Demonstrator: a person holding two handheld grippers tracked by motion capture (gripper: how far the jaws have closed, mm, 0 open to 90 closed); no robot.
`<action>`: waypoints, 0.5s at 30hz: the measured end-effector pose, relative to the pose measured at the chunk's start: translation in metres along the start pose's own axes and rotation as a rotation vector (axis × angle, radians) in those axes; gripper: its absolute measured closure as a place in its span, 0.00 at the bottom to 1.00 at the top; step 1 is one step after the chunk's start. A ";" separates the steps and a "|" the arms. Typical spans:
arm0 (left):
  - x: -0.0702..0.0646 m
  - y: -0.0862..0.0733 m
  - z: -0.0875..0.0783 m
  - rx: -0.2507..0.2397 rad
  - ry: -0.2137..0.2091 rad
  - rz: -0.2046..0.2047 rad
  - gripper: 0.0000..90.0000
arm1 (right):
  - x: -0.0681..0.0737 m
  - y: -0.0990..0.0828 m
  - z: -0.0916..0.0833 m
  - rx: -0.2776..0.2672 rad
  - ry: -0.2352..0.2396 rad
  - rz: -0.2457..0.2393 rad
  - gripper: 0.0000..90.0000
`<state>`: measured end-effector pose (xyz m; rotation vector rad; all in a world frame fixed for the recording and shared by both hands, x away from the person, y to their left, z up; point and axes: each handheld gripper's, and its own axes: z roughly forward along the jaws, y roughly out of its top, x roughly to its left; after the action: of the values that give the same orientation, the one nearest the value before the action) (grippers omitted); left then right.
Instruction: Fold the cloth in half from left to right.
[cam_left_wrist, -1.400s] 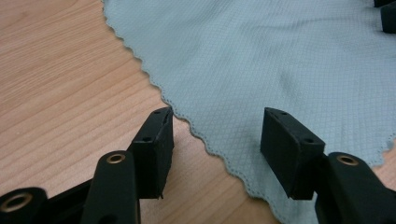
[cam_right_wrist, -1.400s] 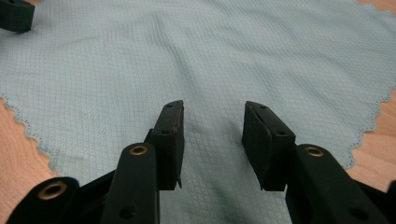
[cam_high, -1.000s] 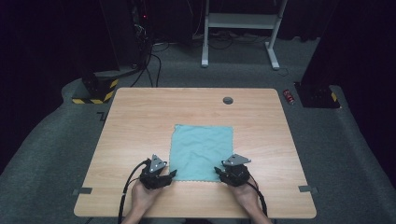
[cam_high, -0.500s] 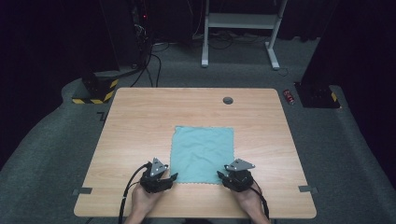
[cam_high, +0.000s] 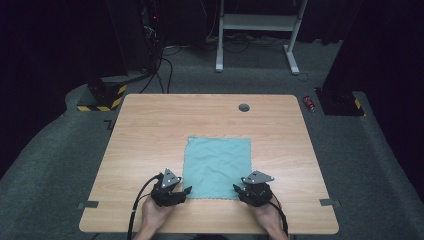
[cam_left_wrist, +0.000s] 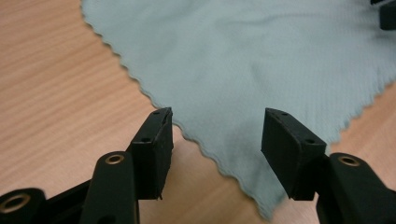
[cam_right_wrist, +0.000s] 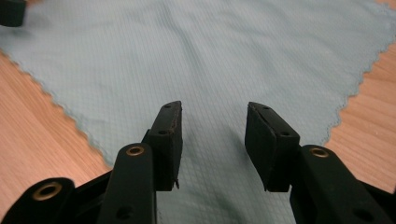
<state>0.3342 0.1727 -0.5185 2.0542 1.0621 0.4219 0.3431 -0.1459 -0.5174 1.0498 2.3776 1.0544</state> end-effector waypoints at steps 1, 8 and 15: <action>0.009 0.007 0.001 -0.003 -0.023 -0.039 0.48 | 0.004 0.004 -0.001 -0.020 0.022 0.002 0.64; 0.038 0.036 0.012 0.018 0.059 -0.085 0.47 | 0.025 0.015 0.010 -0.025 0.115 -0.047 0.71; 0.065 0.061 0.027 0.020 0.087 -0.135 0.47 | 0.046 0.027 0.027 -0.031 0.203 -0.095 0.77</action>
<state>0.4218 0.1900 -0.4930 1.9826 1.2539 0.4365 0.3407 -0.0862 -0.5161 0.8453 2.5320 1.2098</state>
